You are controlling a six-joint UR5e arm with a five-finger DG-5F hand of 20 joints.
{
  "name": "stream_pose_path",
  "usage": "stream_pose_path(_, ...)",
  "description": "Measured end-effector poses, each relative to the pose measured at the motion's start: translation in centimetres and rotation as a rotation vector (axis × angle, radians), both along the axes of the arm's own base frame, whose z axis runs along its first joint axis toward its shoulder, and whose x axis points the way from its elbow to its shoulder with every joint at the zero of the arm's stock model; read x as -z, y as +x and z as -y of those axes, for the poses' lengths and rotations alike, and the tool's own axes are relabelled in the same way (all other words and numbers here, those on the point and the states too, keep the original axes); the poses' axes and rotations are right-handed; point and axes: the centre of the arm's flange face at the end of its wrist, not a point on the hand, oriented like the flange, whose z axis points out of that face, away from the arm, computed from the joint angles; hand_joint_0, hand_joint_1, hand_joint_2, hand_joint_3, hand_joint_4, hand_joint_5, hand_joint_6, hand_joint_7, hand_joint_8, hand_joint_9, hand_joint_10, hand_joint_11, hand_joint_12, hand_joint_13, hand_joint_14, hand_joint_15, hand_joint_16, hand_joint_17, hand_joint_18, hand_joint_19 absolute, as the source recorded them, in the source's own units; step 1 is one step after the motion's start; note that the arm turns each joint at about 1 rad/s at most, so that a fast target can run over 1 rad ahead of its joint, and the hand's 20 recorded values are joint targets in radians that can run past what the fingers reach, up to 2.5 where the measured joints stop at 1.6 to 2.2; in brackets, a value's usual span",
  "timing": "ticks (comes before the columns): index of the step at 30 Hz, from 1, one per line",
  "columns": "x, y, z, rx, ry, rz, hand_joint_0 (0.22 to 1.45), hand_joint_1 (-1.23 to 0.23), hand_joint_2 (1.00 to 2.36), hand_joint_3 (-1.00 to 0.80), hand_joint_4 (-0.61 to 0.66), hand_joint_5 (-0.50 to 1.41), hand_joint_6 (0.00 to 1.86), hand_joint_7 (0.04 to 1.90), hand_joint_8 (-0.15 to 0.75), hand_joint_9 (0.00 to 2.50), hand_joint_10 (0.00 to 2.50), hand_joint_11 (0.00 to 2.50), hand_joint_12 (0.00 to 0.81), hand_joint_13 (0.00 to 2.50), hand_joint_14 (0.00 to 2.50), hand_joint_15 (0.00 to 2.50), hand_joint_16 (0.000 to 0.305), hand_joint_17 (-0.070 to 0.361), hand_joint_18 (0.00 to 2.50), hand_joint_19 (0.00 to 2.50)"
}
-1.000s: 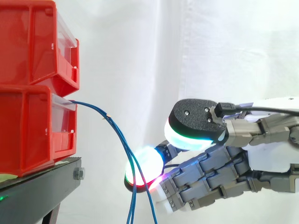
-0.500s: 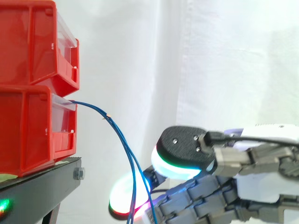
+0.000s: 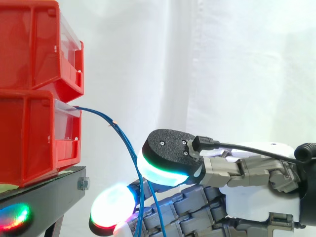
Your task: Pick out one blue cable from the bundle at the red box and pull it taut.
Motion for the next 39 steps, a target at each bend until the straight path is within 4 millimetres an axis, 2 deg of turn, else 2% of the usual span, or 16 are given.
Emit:
stream_pose_path(22,-0.1,0.4,1.7,-0.100,0.164,0.064,0.55,-0.65,1.00,-0.47,0.20,-0.16,0.50,0.93,0.233,0.75,0.01,0.29,0.225,0.67,0.01,0.23,0.021,0.046,0.38,0.32)
stream_pose_path(39,-0.7,1.0,1.4,-0.156,0.180,0.110,0.57,-0.65,1.00,-0.45,0.20,-0.15,0.50,0.95,0.235,0.77,0.01,0.30,0.213,0.69,0.01,0.23,0.018,0.042,0.38,0.33)
